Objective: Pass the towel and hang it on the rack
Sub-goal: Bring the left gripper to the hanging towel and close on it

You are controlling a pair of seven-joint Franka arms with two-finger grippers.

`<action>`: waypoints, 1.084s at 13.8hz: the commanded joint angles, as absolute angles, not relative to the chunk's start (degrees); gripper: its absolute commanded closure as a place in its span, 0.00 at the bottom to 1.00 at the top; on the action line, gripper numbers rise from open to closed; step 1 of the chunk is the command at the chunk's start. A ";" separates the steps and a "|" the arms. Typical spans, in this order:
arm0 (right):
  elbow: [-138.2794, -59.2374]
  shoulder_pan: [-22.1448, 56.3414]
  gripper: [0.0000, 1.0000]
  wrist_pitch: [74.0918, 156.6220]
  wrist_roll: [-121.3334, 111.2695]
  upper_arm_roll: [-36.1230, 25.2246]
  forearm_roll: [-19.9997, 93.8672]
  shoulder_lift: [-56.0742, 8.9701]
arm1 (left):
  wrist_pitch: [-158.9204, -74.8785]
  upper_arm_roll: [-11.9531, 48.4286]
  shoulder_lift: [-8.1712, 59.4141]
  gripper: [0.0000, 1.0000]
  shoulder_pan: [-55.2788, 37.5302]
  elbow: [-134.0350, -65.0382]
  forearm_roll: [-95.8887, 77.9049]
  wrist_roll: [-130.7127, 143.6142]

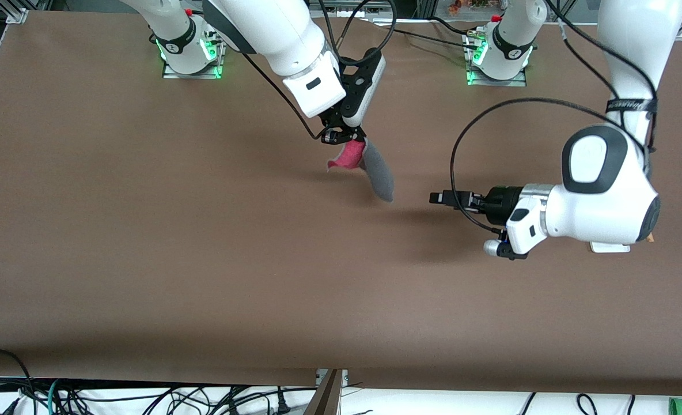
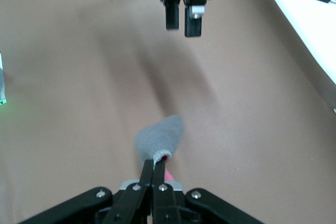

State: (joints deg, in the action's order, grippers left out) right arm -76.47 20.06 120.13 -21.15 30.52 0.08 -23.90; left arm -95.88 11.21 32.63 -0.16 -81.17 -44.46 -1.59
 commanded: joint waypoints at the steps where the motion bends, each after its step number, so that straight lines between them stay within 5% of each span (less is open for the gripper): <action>1: -75.41 21.00 1.00 121.02 -19.87 30.94 -0.18 -24.78 | -92.65 11.60 38.39 0.01 2.02 -80.42 -51.83 -2.56; 4: -75.41 22.06 1.00 121.64 -19.16 31.03 -0.26 -24.96 | -91.93 11.34 40.60 0.00 2.81 -80.51 -51.68 -1.91; 15: -75.41 25.66 1.00 127.09 -16.35 30.94 -0.26 -25.93 | -87.28 11.86 42.01 0.00 2.38 -80.86 -53.60 -65.25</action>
